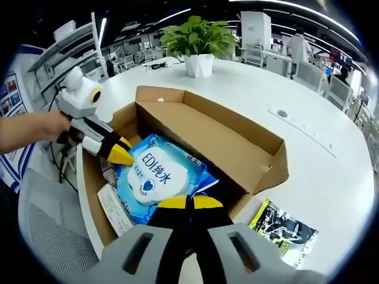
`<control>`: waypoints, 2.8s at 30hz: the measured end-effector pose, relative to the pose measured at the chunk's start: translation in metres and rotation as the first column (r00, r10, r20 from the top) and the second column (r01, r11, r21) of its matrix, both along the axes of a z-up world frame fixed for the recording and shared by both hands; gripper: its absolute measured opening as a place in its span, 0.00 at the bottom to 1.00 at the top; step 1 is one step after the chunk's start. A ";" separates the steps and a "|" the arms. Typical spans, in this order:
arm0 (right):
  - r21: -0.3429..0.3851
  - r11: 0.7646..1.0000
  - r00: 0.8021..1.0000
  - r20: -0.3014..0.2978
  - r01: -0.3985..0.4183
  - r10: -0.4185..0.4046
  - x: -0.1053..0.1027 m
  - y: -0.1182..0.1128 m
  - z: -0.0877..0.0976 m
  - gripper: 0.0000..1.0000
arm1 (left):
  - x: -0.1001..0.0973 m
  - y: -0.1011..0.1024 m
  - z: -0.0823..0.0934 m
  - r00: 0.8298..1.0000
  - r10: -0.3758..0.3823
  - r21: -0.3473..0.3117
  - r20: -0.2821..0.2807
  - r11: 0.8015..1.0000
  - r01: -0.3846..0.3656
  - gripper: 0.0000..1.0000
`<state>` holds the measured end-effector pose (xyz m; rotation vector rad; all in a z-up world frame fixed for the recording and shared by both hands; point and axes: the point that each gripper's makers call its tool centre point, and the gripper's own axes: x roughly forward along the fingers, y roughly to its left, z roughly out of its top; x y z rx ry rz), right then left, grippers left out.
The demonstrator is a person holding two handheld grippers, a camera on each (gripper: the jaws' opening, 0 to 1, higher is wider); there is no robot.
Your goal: Operate the shoe box by opening the lid, removing the specified soft item, and placing it in the target area until the item is outside and the box remains undamaged.
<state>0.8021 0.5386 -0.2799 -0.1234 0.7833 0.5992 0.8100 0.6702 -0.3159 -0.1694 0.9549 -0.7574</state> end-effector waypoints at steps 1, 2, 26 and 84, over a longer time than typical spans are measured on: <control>0.007 1.000 1.000 -0.002 0.009 -0.009 -0.001 0.000 0.000 0.00 | 0.000 0.000 0.000 1.000 0.016 -0.004 -0.011 1.000 -0.016 0.08; 0.012 1.000 1.000 -0.004 0.014 -0.014 -0.001 0.000 0.001 0.00 | 0.001 0.000 0.000 1.000 0.017 -0.004 -0.010 1.000 -0.017 0.07; 0.078 0.993 0.997 -0.015 0.083 -0.082 -0.007 -0.003 0.014 0.00 | -0.002 0.000 0.032 0.998 0.057 -0.055 -0.003 0.997 -0.057 0.02; 0.091 0.964 0.967 0.024 0.249 -0.252 -0.025 -0.133 0.073 0.00 | -0.024 -0.130 0.112 0.990 -0.067 -0.089 0.127 0.993 0.079 0.03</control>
